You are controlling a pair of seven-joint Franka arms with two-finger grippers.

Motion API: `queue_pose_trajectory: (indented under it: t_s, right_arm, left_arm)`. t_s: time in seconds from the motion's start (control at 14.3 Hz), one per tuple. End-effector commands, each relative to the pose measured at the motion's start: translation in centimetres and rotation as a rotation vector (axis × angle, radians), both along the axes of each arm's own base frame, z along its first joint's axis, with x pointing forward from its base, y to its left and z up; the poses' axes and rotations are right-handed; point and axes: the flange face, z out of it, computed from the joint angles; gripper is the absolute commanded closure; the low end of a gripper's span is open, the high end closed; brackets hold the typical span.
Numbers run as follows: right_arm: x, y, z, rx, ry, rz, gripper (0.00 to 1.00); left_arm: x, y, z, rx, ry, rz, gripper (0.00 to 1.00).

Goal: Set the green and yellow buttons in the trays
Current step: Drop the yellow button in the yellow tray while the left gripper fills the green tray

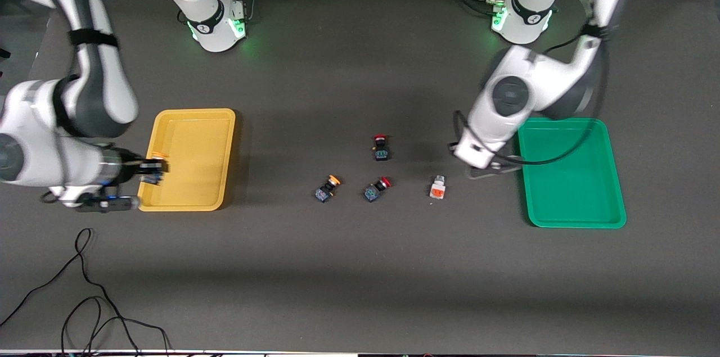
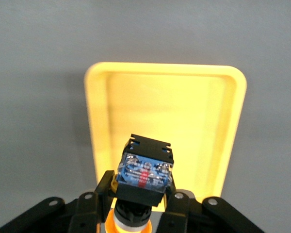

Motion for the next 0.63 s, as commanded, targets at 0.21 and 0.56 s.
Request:
queue_pose_trajectory:
  t_s: [0.21, 0.56]
  right_arm:
    - [0.2, -5.9, -10.4, 0.066, -0.035, 0.031, 1.0]
    - [-0.8, -6.7, -15.4, 0.061, -0.077, 0.011, 0.84]
  left_arm:
    - [2.5, 18.6, -0.1, -0.061, 0.077, -0.169, 0.77]
    - [1.3, 22.3, -9.9, -0.045, 0.027, -0.248, 0.75]
